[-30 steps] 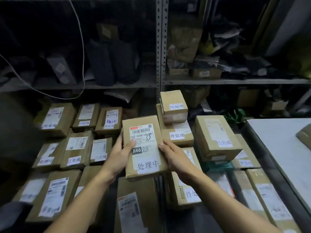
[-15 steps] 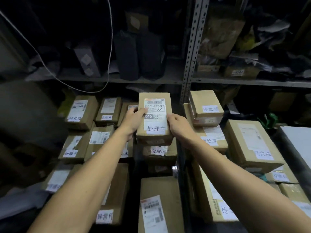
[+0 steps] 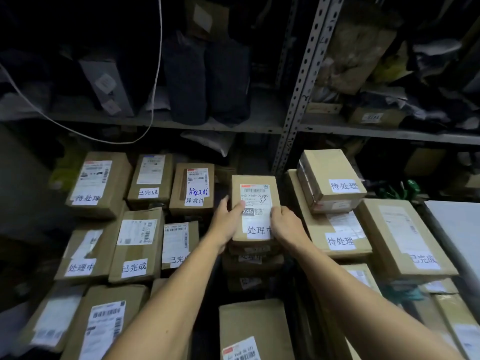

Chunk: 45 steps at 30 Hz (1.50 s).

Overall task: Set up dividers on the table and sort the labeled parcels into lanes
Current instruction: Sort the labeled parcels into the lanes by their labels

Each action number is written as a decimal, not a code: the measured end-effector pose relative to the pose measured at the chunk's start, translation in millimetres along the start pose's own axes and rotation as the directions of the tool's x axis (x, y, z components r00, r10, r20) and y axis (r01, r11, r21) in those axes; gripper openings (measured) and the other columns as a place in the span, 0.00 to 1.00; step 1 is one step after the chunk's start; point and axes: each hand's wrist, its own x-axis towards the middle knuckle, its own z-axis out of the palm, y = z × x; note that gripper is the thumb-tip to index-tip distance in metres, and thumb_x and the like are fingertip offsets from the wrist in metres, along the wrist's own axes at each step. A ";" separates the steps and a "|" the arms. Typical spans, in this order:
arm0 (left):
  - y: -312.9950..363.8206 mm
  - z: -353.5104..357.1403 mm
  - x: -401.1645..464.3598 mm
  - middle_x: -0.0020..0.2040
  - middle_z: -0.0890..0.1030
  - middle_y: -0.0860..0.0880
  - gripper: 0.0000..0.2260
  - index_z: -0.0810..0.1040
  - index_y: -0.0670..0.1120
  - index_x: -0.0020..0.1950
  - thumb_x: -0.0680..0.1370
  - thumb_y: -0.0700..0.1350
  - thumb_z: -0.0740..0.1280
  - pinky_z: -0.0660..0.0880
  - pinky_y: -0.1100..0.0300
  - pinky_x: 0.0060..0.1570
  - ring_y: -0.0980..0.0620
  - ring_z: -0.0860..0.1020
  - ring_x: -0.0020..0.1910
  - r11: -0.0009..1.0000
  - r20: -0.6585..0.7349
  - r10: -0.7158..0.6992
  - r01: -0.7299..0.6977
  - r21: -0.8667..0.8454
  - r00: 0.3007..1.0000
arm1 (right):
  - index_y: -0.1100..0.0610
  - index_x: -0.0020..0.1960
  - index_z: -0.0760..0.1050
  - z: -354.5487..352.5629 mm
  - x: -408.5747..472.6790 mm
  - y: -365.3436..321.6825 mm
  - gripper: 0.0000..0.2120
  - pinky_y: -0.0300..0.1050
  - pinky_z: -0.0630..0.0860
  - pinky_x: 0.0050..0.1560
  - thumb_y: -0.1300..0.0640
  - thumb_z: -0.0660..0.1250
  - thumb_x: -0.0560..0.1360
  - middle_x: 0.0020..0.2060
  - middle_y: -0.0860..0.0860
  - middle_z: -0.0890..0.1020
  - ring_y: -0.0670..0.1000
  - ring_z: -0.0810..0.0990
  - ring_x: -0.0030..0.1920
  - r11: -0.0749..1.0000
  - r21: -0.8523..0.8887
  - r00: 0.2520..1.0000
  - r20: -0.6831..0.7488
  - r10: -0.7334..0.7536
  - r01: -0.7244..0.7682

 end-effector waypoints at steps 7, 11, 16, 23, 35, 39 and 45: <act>-0.8 -5.0 -3.7 0.50 0.80 0.57 0.28 0.60 0.53 0.76 0.78 0.53 0.66 0.77 0.65 0.33 0.59 0.83 0.42 0.999 -0.024 0.015 -0.013 0.047 1.000 | 0.57 0.68 0.70 -1.5 -3.7 -1.6 0.21 0.44 0.67 0.51 0.48 0.53 0.80 0.63 0.55 0.78 0.55 0.77 0.59 0.999 0.040 1.000 -0.017 -0.004 0.004; -0.3 -11.1 -8.3 0.71 0.72 0.48 0.33 0.54 0.54 0.79 0.78 0.55 0.66 0.74 0.50 0.63 0.50 0.75 0.64 0.995 -0.017 0.030 -0.029 0.099 0.999 | 0.57 0.62 0.72 -2.6 -14.5 -18.9 0.14 0.47 0.74 0.56 0.53 0.60 0.79 0.58 0.54 0.80 0.55 0.79 0.57 0.967 -0.022 0.948 -0.194 -0.253 0.254; 13.4 -44.2 -8.8 0.76 0.65 0.47 0.28 0.59 0.47 0.78 0.81 0.50 0.64 0.61 0.59 0.66 0.50 0.64 0.74 0.989 -0.096 0.118 -0.108 0.103 0.988 | 0.58 0.74 0.66 18.8 -33.1 -59.6 0.23 0.44 0.61 0.74 0.55 0.62 0.80 0.71 0.54 0.72 0.52 0.68 0.71 0.882 -0.052 0.856 -0.219 -0.468 0.469; 12.8 -127.8 34.0 0.70 0.74 0.45 0.22 0.67 0.45 0.74 0.80 0.44 0.64 0.67 0.60 0.61 0.48 0.72 0.67 0.946 -0.258 0.137 -0.049 0.319 0.956 | 0.58 0.75 0.65 110.7 -9.3 -109.6 0.23 0.37 0.66 0.68 0.57 0.58 0.81 0.71 0.54 0.73 0.51 0.71 0.70 0.951 0.156 0.953 0.103 -0.286 0.268; -37.1 -146.6 105.4 0.68 0.72 0.39 0.21 0.70 0.41 0.71 0.77 0.41 0.63 0.66 0.54 0.65 0.40 0.71 0.67 0.844 -0.324 0.145 0.054 0.534 0.935 | 0.66 0.73 0.59 201.5 98.4 -112.8 0.24 0.57 0.68 0.68 0.61 0.58 0.79 0.70 0.62 0.69 0.63 0.70 0.68 0.969 0.095 0.973 0.063 0.222 -0.227; -38.1 -150.7 114.0 0.69 0.72 0.40 0.22 0.67 0.41 0.73 0.79 0.43 0.62 0.67 0.52 0.67 0.41 0.70 0.68 0.868 -0.330 0.095 0.084 0.489 0.939 | 0.67 0.70 0.63 206.0 107.3 -113.2 0.20 0.54 0.69 0.67 0.59 0.57 0.81 0.69 0.64 0.67 0.65 0.69 0.67 0.949 0.074 0.949 -0.050 0.311 -0.308; -31.5 -148.3 109.0 0.71 0.67 0.45 0.22 0.67 0.47 0.75 0.80 0.44 0.63 0.68 0.53 0.66 0.44 0.72 0.67 0.887 -0.333 0.135 0.036 0.460 0.933 | 0.64 0.65 0.67 192.1 105.6 -115.9 0.15 0.49 0.69 0.57 0.59 0.57 0.81 0.64 0.64 0.71 0.61 0.68 0.66 0.968 -0.104 0.972 -0.082 0.222 -0.230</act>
